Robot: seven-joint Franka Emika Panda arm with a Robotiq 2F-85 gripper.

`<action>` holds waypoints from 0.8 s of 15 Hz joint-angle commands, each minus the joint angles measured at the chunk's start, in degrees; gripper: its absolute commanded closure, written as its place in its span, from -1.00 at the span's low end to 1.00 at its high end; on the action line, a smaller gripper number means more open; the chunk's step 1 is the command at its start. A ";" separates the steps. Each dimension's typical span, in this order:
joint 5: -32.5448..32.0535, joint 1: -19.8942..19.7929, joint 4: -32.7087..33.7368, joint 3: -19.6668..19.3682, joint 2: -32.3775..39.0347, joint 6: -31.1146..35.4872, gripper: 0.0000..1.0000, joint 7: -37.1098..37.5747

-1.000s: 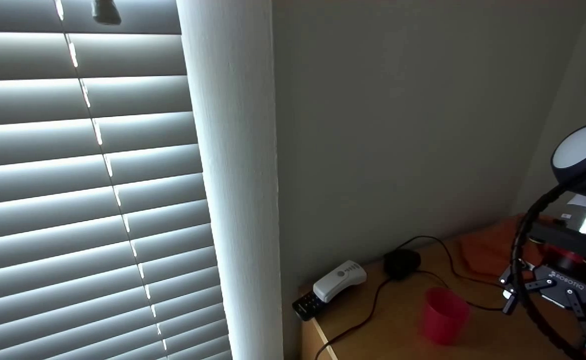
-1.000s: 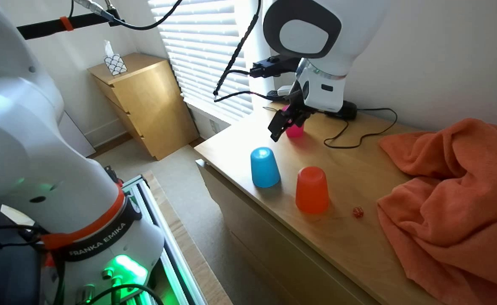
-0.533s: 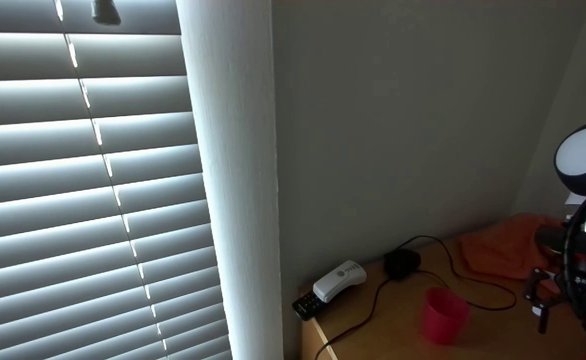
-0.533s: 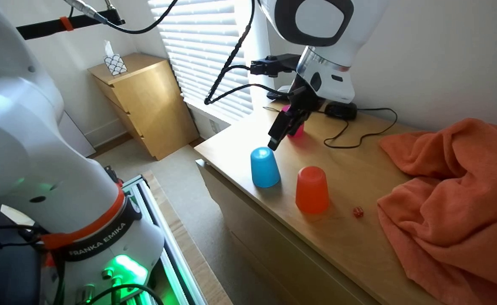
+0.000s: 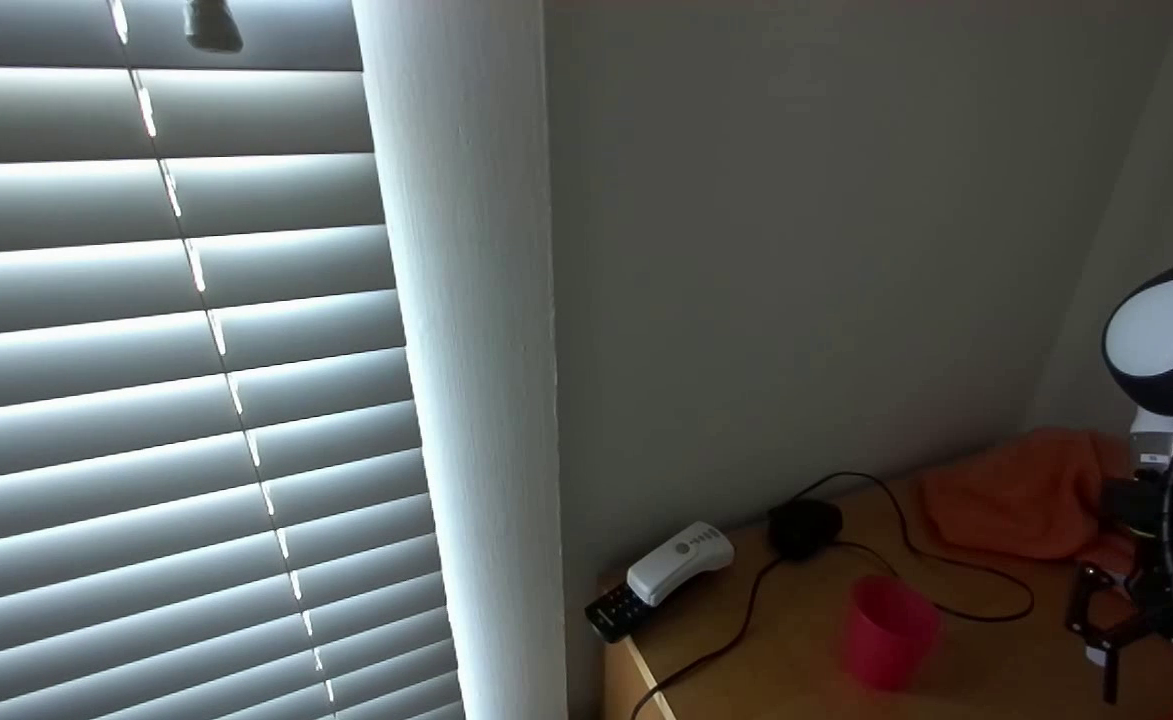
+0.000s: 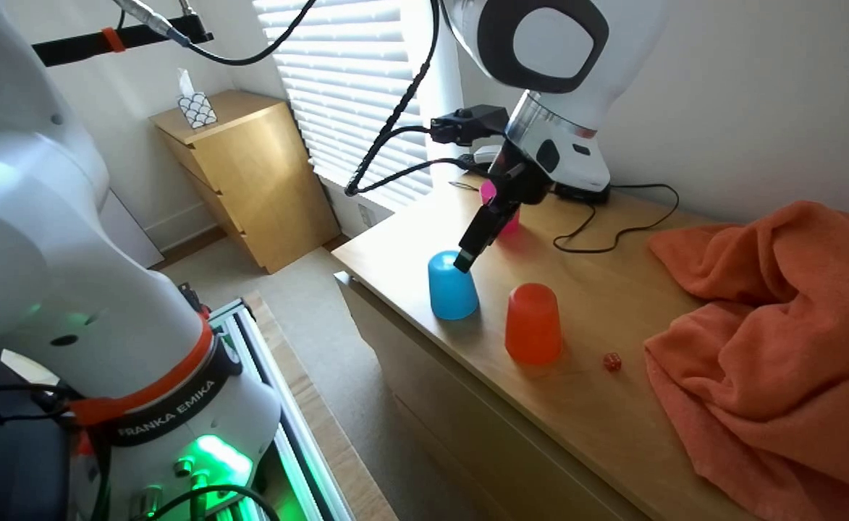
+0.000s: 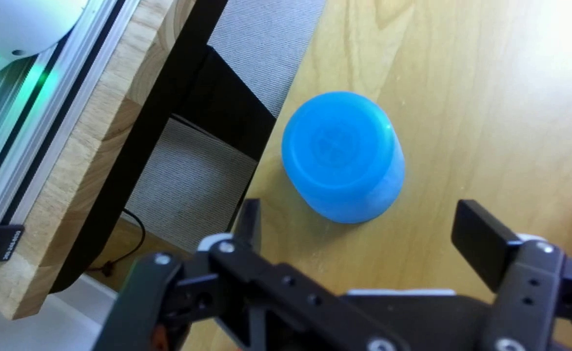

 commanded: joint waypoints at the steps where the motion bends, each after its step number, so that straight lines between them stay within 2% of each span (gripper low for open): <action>1: 1.41 -0.25 -0.08 -0.34 1.75 -0.40 -1.00 -4.25; 12: 5.39 -0.49 0.38 -0.64 6.38 -1.62 -1.00 -10.66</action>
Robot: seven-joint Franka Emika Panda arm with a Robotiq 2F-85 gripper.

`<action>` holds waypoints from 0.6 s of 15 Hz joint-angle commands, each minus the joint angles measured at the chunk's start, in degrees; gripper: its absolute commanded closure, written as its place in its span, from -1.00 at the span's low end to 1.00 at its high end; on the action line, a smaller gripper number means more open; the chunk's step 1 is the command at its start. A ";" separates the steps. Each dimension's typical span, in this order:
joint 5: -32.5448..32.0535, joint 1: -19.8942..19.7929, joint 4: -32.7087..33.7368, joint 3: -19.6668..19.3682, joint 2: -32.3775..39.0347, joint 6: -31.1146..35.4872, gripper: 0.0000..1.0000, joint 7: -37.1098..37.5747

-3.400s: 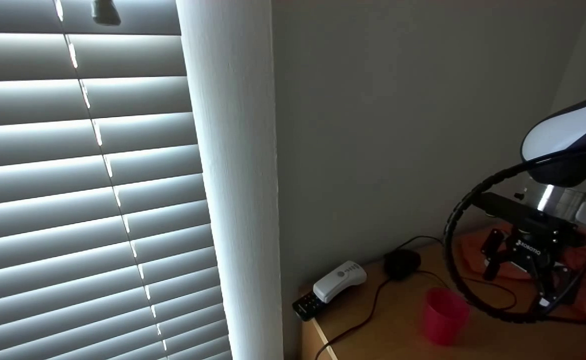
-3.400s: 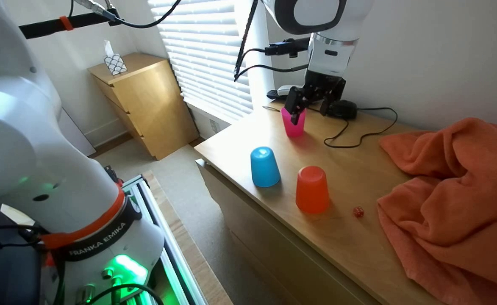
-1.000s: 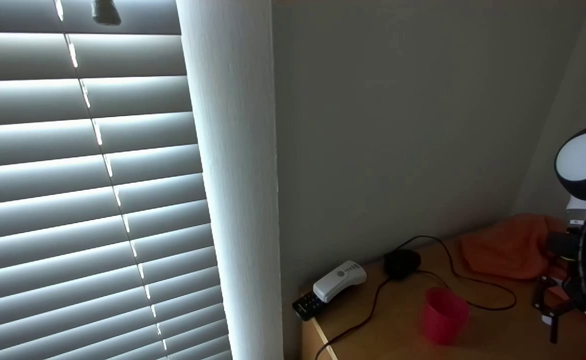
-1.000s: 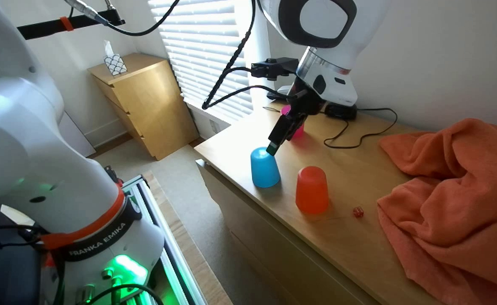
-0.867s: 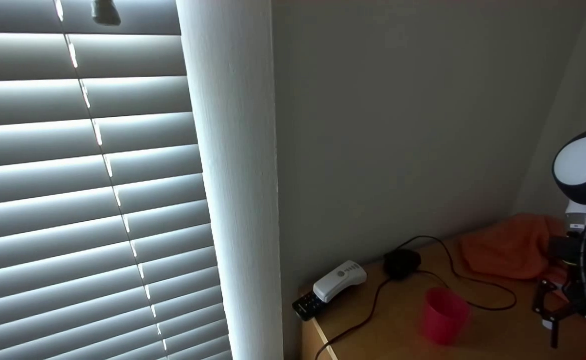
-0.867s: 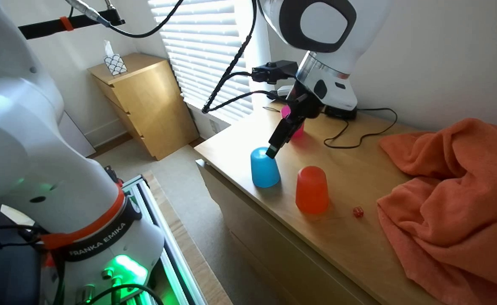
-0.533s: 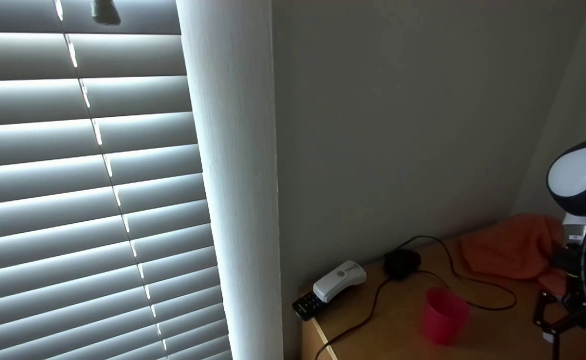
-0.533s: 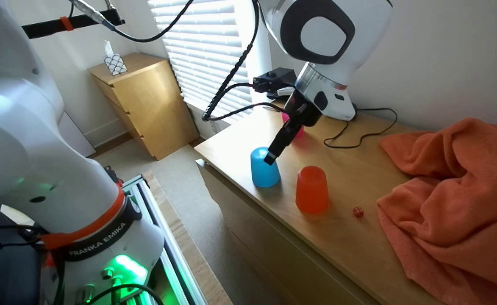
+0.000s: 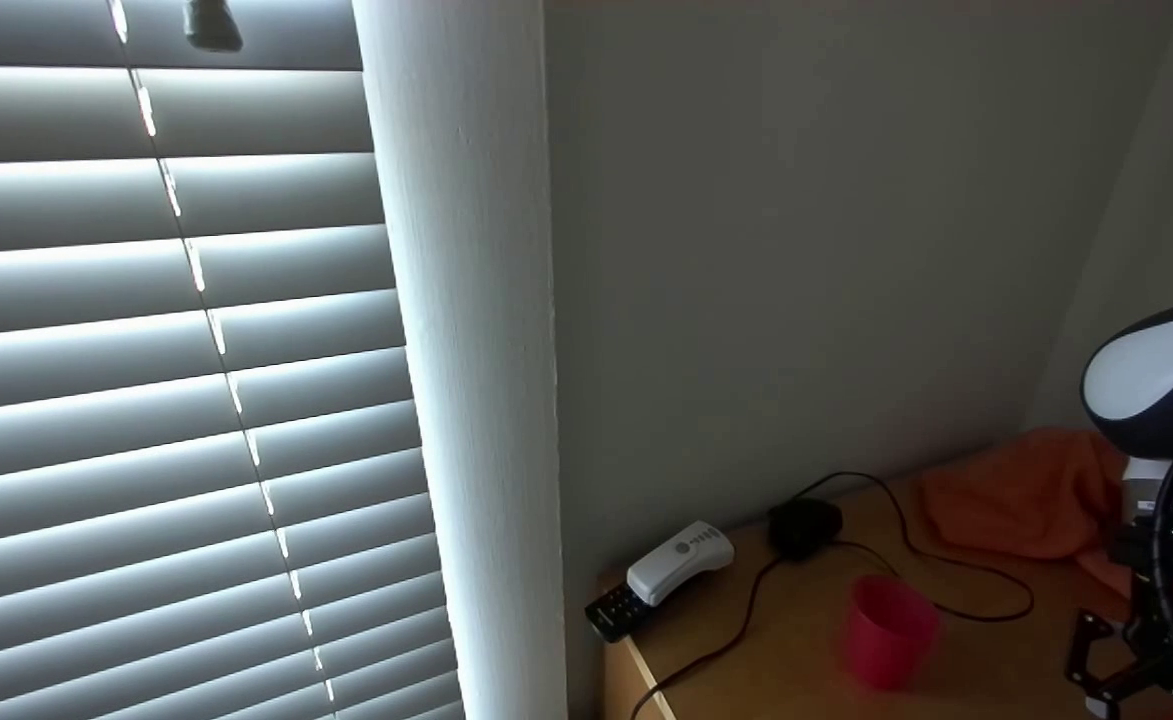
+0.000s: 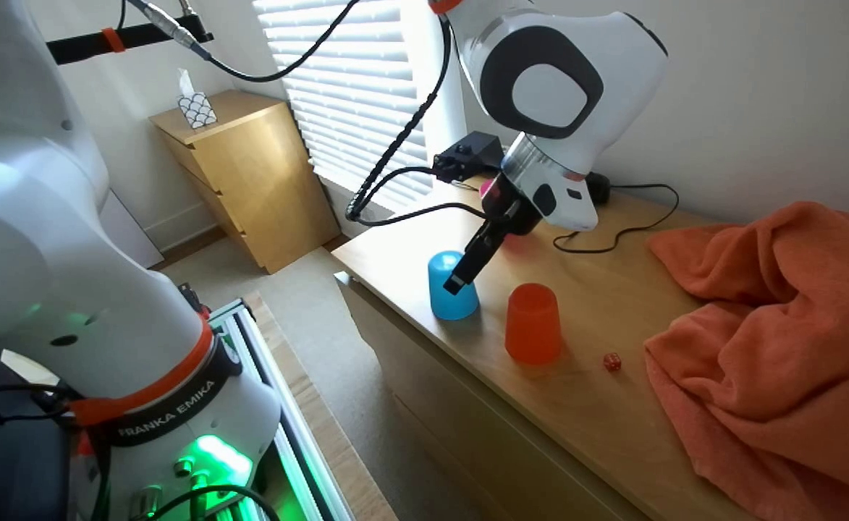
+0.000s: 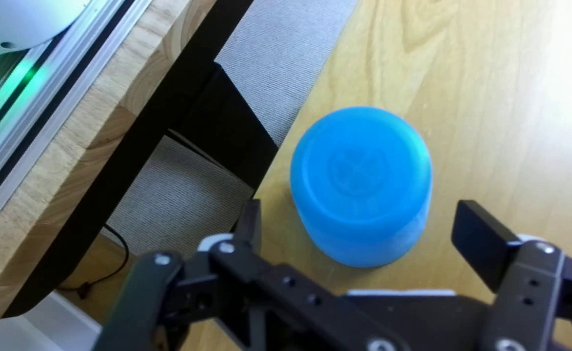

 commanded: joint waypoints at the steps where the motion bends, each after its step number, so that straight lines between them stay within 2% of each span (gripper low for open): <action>1: 2.18 -0.38 0.49 -0.34 1.54 -1.45 -1.00 -2.70; 5: 5.16 -0.25 0.50 0.07 1.84 -0.63 -1.00 -4.36; 6: 5.63 -0.24 0.82 0.05 2.07 -1.24 -0.91 -4.35; 7: 6.10 -0.29 0.97 0.04 2.19 -1.33 -0.48 -4.60; 9: 6.72 -0.27 1.19 0.01 2.34 -1.42 -0.41 -4.52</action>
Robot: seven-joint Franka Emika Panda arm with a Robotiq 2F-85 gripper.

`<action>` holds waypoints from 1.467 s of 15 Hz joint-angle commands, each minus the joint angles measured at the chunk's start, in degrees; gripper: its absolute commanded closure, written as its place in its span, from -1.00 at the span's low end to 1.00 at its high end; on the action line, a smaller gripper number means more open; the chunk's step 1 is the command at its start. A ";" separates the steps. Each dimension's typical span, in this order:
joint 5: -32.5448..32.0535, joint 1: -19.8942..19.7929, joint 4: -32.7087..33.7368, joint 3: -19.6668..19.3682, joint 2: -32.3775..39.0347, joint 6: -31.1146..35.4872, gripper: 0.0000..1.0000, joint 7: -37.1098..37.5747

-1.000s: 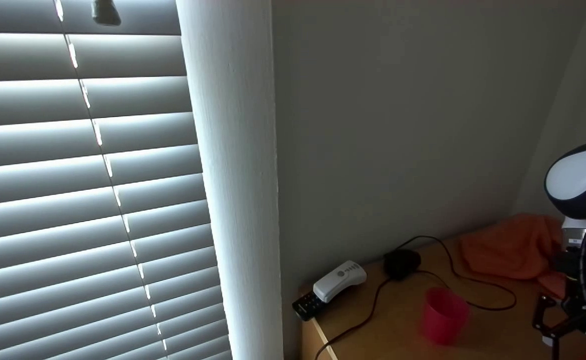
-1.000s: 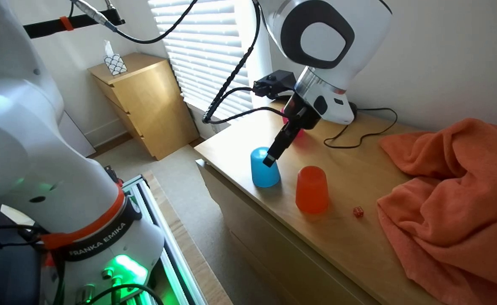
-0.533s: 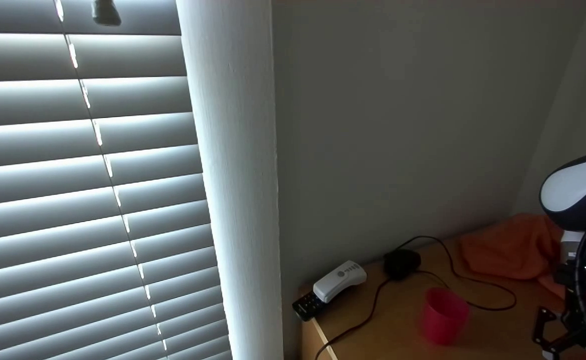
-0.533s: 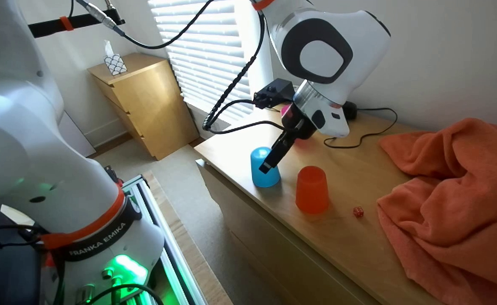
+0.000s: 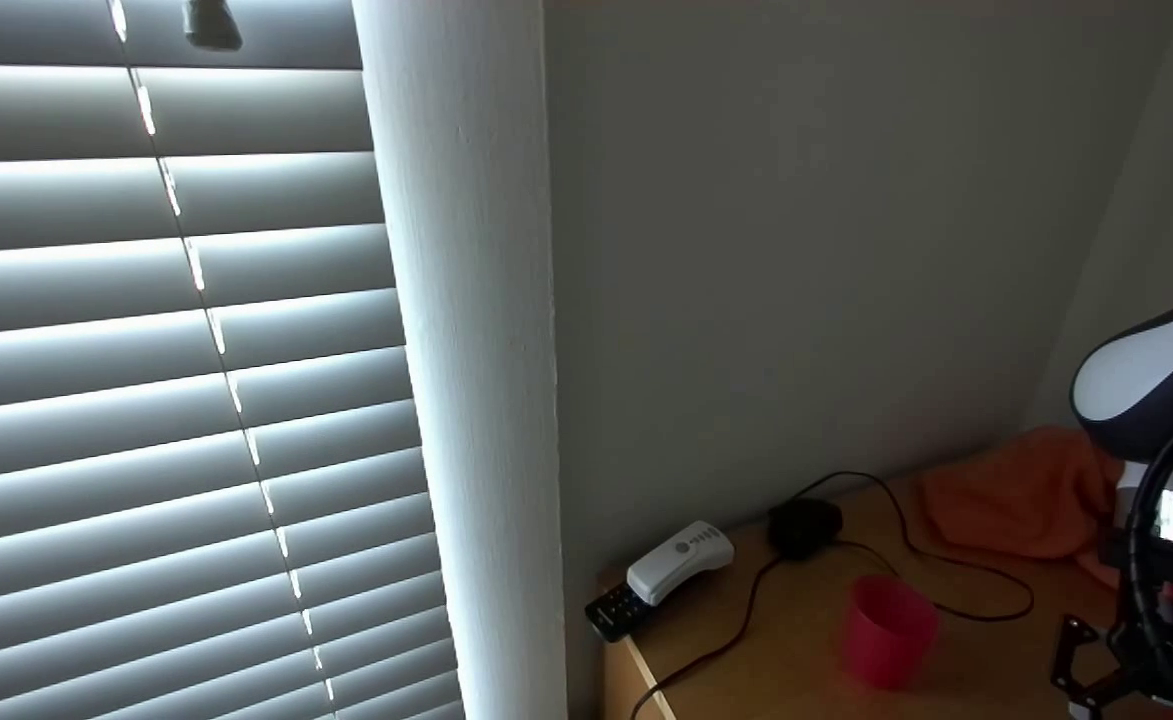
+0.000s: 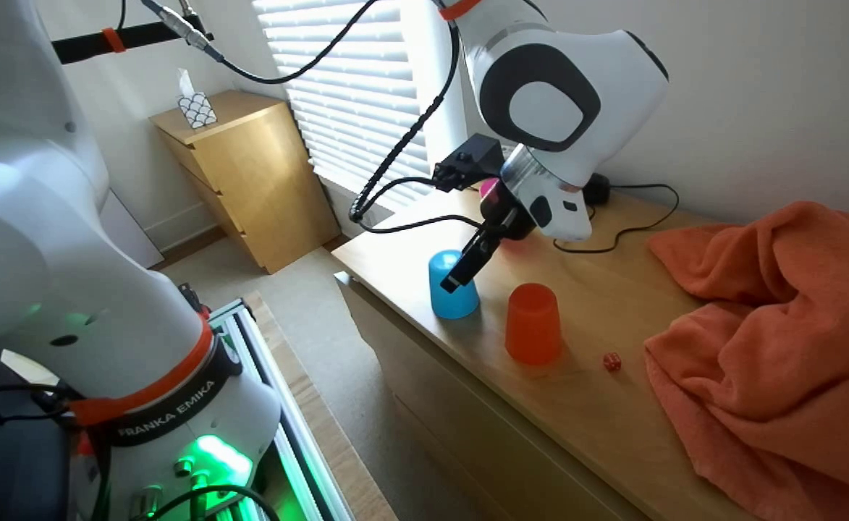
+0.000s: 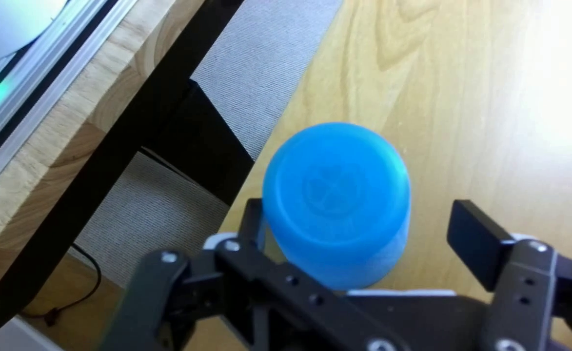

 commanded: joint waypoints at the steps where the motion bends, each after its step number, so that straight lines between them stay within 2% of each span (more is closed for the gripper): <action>1: 2.21 -0.25 0.86 -0.07 0.69 -1.45 -0.28 -0.77; 3: 3.44 0.18 0.93 -0.22 0.48 -0.65 0.06 1.99; 6: 4.52 1.66 0.48 -0.07 -1.22 1.05 0.08 7.66; 10: 0.95 4.98 -1.23 0.00 -5.00 6.98 0.08 17.58; 13: -5.91 8.20 -2.42 0.23 -7.08 14.11 0.08 27.38; 16: -16.40 10.82 -2.99 0.40 -7.56 19.02 0.08 38.65; 20: -29.42 12.72 -2.48 0.35 -6.82 20.43 0.08 51.44; 22: -34.09 12.98 -2.16 0.58 -6.22 20.26 0.08 55.25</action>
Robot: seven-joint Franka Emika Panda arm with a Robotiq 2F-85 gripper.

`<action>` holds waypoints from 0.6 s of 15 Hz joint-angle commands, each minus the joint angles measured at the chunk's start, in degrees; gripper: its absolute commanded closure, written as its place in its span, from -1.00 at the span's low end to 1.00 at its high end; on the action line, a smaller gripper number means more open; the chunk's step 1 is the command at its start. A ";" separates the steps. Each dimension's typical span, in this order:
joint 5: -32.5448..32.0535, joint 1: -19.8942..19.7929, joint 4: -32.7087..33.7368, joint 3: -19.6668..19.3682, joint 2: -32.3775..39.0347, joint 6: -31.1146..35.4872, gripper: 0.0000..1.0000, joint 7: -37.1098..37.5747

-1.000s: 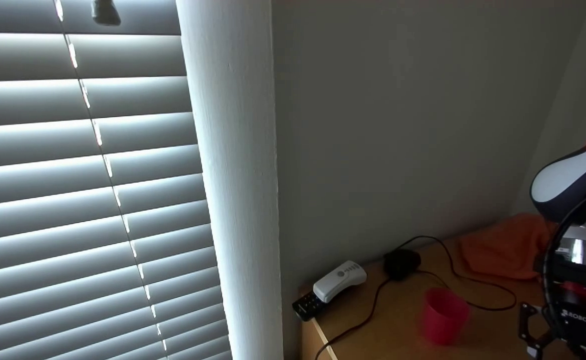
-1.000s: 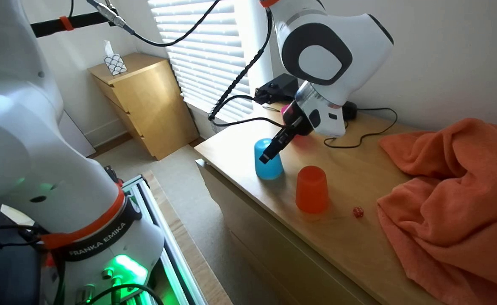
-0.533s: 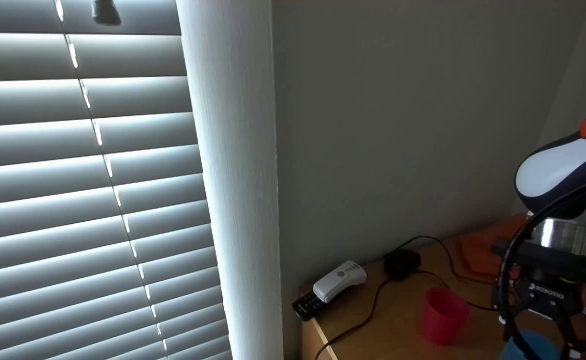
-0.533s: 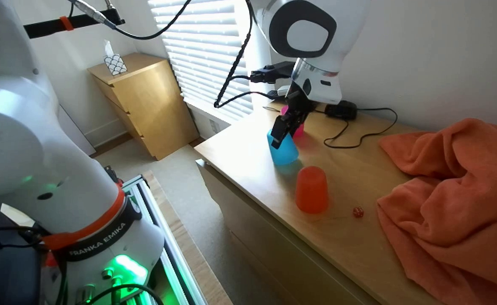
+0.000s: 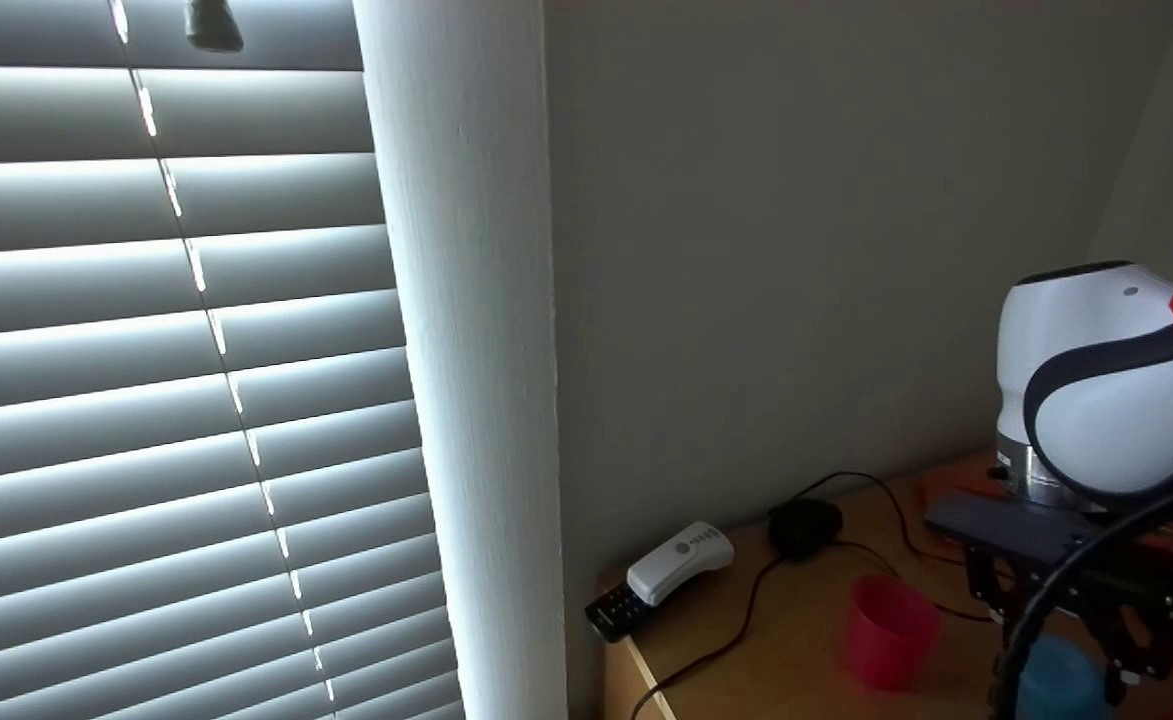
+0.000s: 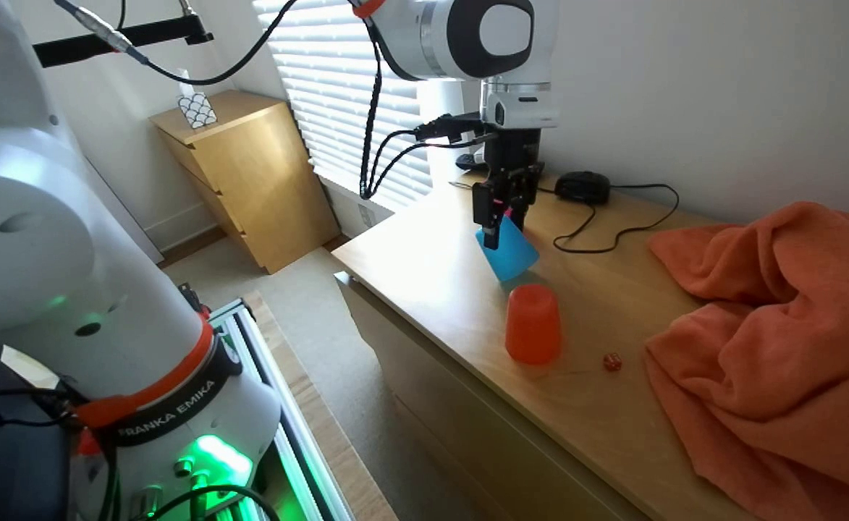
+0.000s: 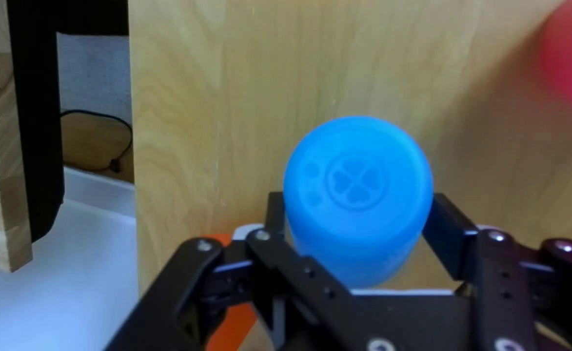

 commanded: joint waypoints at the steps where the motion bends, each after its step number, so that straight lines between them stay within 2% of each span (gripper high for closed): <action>1: -8.14 0.65 -1.02 0.05 -0.01 1.11 0.03 7.38; 2: -8.92 0.43 -0.90 0.25 0.21 0.98 -0.70 8.11; 3: -9.66 0.15 -0.89 0.31 0.39 1.17 -0.88 8.68; 5: -9.55 -0.58 -0.93 0.35 0.53 1.52 -1.00 8.58; 9: -7.24 -1.93 -1.23 0.66 0.47 2.04 -1.00 6.46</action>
